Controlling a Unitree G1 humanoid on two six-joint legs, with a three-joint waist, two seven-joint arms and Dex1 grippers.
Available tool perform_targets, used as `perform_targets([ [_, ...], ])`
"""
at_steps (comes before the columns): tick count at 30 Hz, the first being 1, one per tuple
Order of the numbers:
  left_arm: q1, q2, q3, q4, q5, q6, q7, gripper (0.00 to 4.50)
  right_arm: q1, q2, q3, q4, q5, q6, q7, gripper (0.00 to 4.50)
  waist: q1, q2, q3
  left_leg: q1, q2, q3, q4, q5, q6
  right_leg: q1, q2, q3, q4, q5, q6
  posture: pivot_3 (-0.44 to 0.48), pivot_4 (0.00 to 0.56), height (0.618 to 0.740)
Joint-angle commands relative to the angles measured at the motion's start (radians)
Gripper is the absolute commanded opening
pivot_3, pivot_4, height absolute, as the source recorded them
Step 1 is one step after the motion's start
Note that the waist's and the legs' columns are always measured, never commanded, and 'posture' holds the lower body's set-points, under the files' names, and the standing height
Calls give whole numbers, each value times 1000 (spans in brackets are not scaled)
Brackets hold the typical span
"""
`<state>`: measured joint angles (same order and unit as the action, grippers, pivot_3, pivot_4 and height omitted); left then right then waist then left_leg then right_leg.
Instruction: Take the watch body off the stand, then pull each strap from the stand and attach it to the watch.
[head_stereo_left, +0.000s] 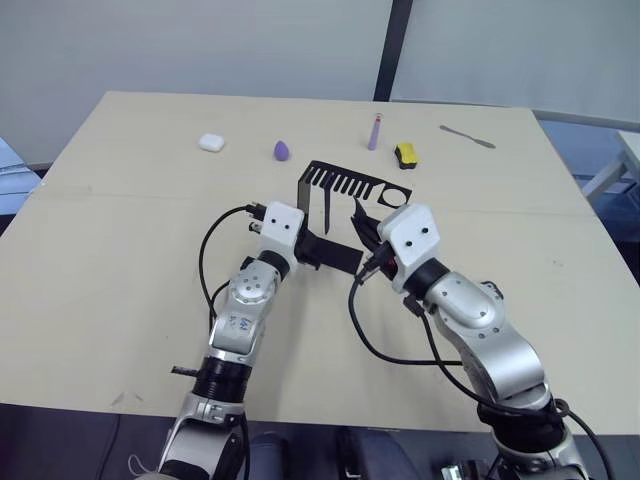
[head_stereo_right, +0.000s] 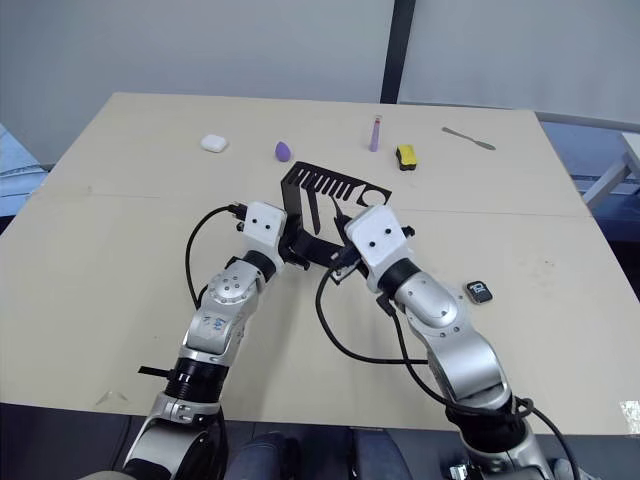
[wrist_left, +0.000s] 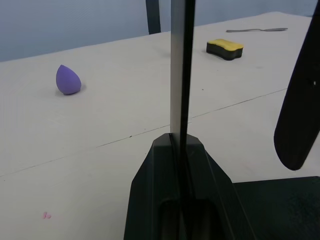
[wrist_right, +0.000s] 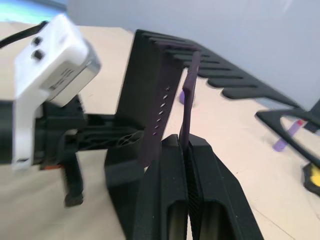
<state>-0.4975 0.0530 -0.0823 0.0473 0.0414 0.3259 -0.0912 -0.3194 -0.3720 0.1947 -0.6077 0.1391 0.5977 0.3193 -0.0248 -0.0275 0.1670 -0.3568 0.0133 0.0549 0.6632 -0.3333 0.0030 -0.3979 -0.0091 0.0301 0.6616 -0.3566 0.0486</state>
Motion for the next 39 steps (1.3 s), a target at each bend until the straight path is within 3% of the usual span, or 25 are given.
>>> perform_targets([
  [1,6,-7,-10,-31,-9,16,-15,0,48,-8,-85,-90,91,46,48,36,0,0,0,0,0,0,0,0,0,0,0,0,0,0,0,0,150,740],
  [5,12,-2,-17,-56,-19,32,-41,0,98,-23,-137,-103,172,76,90,36,-1,0,0,0,0,0,0,0,0,0,0,0,-1,0,0,0,150,740],
  [6,16,2,-15,-70,-23,28,-49,306,104,-28,-147,-101,193,82,104,3,-1,0,0,0,0,0,0,0,0,0,0,0,0,0,0,0,150,740],
  [9,36,26,5,-129,-53,51,-92,1416,106,-52,-172,-96,248,105,144,0,-4,0,0,0,0,0,0,0,0,0,0,0,0,0,0,0,150,740],
  [15,115,119,79,-301,-191,129,-229,4439,79,-119,-208,-111,389,162,233,0,-6,0,1,0,0,0,-1,0,0,0,0,0,-1,0,0,0,150,740],
  [18,154,192,134,-371,-280,185,-310,4478,74,-149,-237,-105,472,192,272,0,-4,0,1,0,0,0,-1,0,0,0,0,0,-1,0,0,0,150,740],
  [21,189,322,193,-390,-402,236,-476,4478,63,-188,-257,-76,541,207,329,0,-7,0,1,0,0,0,-1,0,1,0,0,0,-2,0,0,0,150,740],
  [27,140,494,280,-398,-870,598,-768,4478,10,-216,-283,11,719,271,420,0,-5,0,2,0,0,-2,-1,-2,3,0,-1,-1,-2,0,0,0,150,740],
  [31,62,484,248,-386,-1000,685,-796,4478,-41,-211,-279,54,844,320,460,0,-3,0,3,-1,-1,-4,-1,-2,3,1,-2,-3,-3,0,0,0,150,740],
  [34,-8,409,254,-337,-1109,740,-760,3666,-77,-199,-263,70,901,342,459,0,-3,0,3,-2,-1,-5,-1,-2,3,1,-2,-4,-4,0,0,0,150,740],
  [38,-31,375,208,-304,-1094,745,-737,1783,-101,-193,-240,93,908,339,457,0,-10,0,3,-3,-1,-5,-1,-2,3,1,-1,-4,-4,0,0,0,150,740],
  [39,-24,365,198,-297,-1091,738,-736,1783,-108,-190,-236,102,909,339,456,0,-10,0,3,-2,-1,-5,-1,-2,2,1,-1,-4,-4,0,0,0,150,740],
])
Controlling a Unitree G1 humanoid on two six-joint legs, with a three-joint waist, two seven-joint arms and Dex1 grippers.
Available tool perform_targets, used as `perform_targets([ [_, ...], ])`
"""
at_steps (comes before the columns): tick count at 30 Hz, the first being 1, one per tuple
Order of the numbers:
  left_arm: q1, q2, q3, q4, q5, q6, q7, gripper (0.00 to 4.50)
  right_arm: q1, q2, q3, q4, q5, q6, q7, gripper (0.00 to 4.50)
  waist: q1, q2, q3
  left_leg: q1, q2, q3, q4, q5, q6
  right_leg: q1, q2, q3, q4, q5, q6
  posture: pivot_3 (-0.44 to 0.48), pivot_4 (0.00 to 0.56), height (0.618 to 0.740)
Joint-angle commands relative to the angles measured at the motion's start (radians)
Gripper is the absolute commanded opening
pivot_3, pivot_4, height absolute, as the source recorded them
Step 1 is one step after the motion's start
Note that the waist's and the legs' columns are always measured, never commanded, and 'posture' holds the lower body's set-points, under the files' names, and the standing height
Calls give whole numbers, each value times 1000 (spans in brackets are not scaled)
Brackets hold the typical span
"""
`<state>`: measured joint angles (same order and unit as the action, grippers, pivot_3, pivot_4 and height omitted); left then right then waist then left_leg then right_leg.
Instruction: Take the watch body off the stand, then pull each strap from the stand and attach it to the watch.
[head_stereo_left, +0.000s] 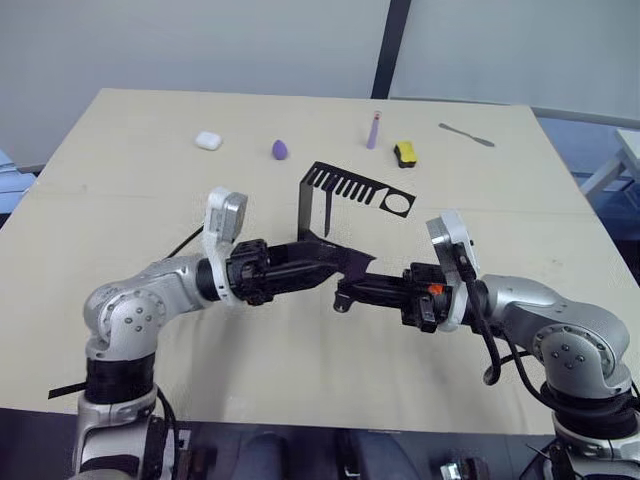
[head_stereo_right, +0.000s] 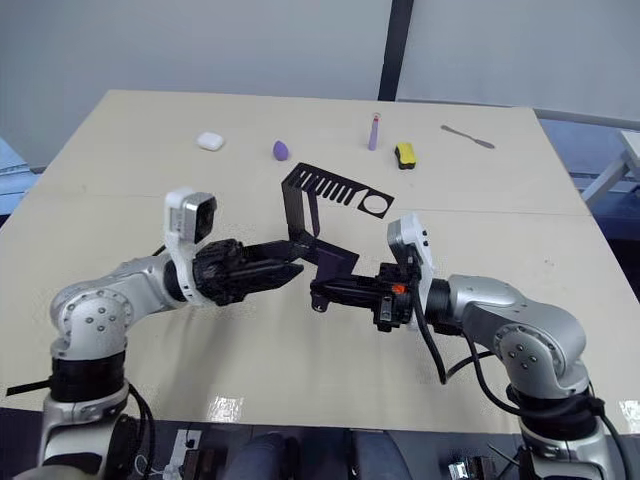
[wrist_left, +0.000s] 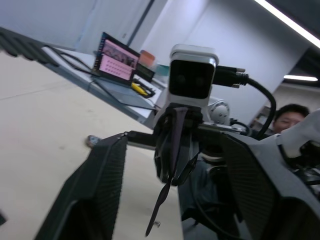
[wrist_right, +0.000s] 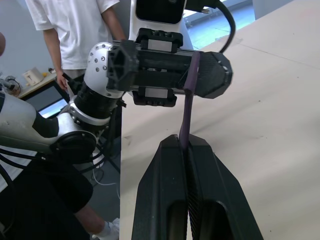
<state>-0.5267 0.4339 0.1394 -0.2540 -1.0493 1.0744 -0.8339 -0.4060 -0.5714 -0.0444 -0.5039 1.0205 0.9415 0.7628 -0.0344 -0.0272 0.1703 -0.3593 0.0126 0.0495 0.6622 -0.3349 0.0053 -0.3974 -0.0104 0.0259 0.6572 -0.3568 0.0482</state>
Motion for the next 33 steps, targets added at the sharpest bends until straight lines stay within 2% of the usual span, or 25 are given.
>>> perform_targets([
  [1,11,-24,-31,9,1,-18,7,1783,-26,10,5,5,27,-5,12,0,0,0,0,0,0,0,0,0,0,0,0,0,0,0,0,0,150,740],
  [11,14,-70,-34,13,-33,-35,34,1783,-38,-11,24,13,14,-9,26,0,5,0,0,0,0,0,0,0,0,0,0,0,0,0,0,0,150,740],
  [33,28,-76,-78,-5,6,-96,52,1783,-39,-25,9,25,67,10,16,0,5,0,0,-1,0,0,0,0,0,0,0,0,-1,0,0,0,150,740],
])
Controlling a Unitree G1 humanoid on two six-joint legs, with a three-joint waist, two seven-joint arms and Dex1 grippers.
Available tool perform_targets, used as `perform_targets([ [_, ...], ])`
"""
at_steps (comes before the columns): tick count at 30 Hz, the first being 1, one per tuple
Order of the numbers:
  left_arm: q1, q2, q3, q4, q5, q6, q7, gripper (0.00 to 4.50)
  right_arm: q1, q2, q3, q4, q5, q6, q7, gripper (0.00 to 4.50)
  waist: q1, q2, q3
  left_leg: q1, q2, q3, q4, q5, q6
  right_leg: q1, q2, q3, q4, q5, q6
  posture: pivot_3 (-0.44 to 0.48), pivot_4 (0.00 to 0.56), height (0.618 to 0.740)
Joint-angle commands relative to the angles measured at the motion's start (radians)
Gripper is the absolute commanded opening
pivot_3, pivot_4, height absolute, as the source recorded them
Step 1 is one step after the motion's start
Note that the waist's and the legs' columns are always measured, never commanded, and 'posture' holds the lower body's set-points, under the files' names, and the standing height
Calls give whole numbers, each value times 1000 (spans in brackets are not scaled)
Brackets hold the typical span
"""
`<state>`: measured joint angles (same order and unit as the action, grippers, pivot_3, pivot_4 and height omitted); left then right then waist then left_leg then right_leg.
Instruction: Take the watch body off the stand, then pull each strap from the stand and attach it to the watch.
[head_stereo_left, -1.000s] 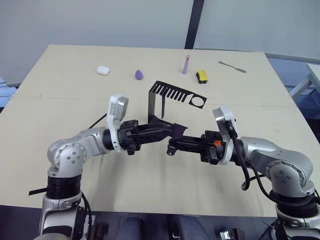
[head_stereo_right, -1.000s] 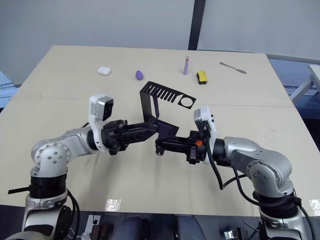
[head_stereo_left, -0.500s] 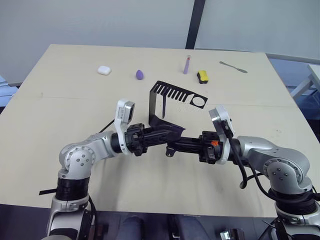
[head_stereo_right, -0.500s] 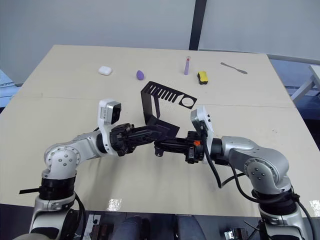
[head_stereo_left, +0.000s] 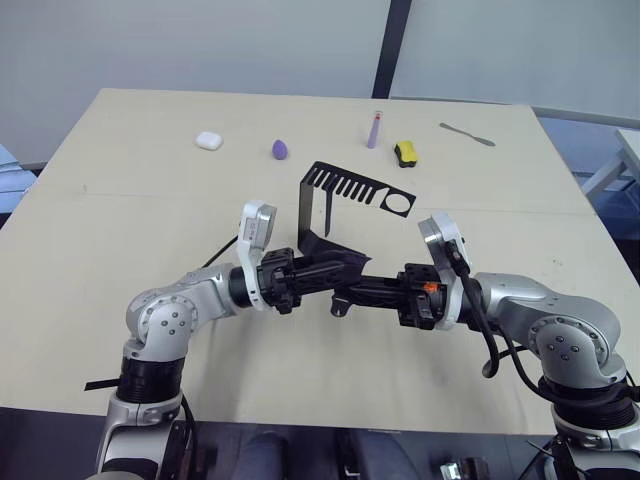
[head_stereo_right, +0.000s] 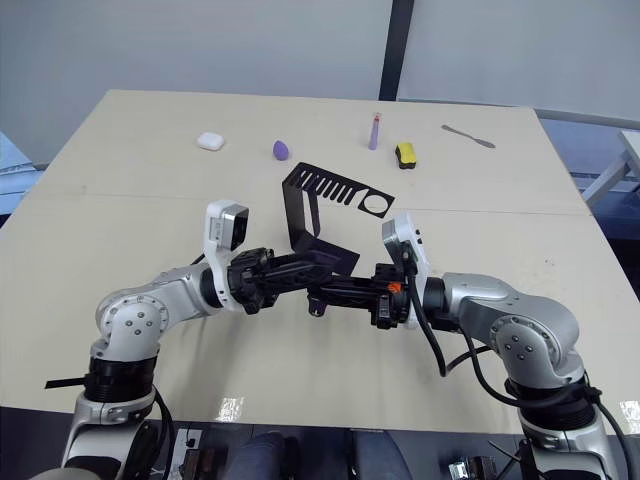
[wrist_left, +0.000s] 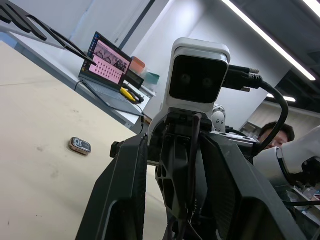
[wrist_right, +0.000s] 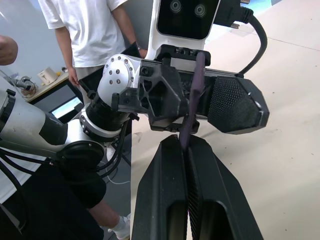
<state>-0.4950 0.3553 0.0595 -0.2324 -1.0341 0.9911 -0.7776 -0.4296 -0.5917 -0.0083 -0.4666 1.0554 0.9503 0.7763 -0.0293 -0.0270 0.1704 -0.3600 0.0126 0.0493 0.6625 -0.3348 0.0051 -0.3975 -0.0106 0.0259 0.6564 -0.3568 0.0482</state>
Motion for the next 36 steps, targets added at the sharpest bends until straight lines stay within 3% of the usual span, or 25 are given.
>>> perform_targets([
  [1,-2,-3,7,-28,-22,-14,-11,1783,-16,-6,-26,-12,33,3,3,0,0,0,0,0,0,0,0,0,0,0,0,0,0,0,0,0,150,740],
  [5,0,-2,4,-37,-38,-8,-23,466,-12,-7,-21,-13,23,3,1,0,1,0,0,0,0,0,0,0,0,0,0,0,0,0,0,0,150,740],
  [20,5,13,-30,-46,-11,-14,-20,466,-5,-2,-31,-12,35,7,-17,0,0,0,0,0,0,0,0,0,0,0,0,0,-1,0,0,0,150,740],
  [36,32,-3,9,-59,-91,9,39,466,-4,-14,-48,-5,57,13,-14,0,1,0,0,0,0,0,0,0,0,0,0,0,-1,0,0,0,150,740],
])
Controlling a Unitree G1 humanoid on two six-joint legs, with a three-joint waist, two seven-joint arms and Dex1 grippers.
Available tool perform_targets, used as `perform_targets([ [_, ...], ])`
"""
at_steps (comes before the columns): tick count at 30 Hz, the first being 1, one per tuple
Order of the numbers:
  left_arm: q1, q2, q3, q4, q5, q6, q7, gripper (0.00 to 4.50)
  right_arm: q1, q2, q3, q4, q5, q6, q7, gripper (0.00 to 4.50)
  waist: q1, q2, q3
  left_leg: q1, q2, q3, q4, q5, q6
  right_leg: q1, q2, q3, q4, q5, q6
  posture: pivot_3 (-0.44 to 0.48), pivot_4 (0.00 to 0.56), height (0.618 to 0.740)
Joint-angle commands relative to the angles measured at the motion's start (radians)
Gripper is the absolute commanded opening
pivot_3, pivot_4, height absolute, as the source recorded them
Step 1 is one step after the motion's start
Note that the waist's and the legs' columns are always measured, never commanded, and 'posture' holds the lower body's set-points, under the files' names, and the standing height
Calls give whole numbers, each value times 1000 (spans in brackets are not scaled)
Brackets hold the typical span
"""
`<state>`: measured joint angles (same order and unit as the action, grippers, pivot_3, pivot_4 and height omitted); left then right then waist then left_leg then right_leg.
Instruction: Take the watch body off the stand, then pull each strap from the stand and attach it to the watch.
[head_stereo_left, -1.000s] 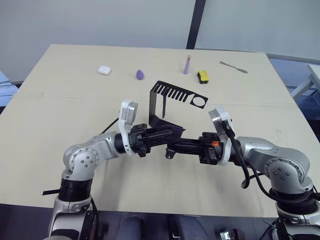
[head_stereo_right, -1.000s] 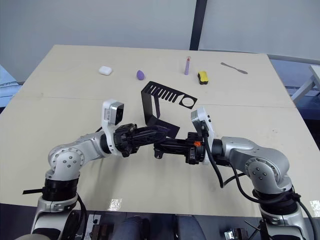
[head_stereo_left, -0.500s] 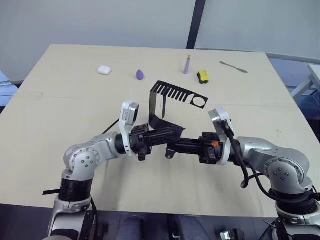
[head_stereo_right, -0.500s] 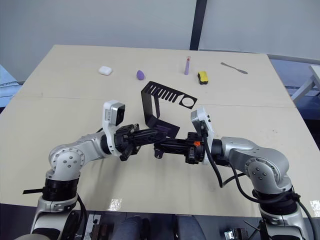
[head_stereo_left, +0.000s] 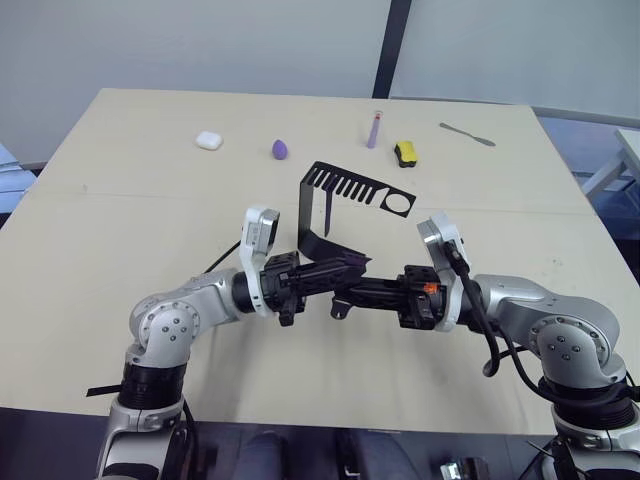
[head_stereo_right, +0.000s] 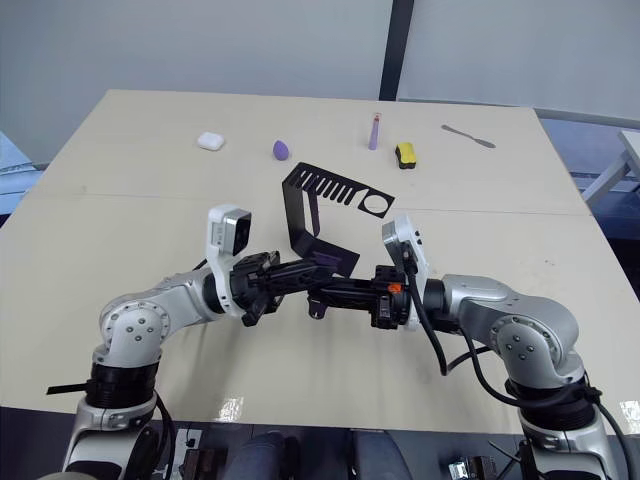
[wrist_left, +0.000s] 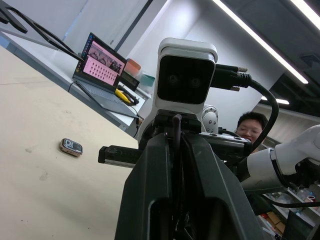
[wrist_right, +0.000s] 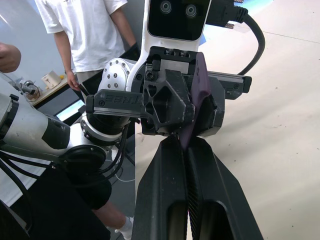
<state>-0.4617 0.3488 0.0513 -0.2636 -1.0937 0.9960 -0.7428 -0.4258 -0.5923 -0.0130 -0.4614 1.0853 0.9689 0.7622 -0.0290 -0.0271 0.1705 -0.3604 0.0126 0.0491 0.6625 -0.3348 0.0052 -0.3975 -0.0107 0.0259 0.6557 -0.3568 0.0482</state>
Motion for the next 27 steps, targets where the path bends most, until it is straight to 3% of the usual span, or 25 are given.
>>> perform_targets([
  [1,-3,4,19,-25,-35,5,6,466,-9,-14,-44,-10,28,-5,0,0,0,0,0,0,0,0,0,0,0,0,0,0,0,0,0,0,150,740],
  [27,-23,2,17,-31,-51,15,9,466,-1,-22,-37,-23,15,-12,9,0,0,0,0,0,0,0,0,0,0,0,0,0,-1,0,0,0,150,740],
])
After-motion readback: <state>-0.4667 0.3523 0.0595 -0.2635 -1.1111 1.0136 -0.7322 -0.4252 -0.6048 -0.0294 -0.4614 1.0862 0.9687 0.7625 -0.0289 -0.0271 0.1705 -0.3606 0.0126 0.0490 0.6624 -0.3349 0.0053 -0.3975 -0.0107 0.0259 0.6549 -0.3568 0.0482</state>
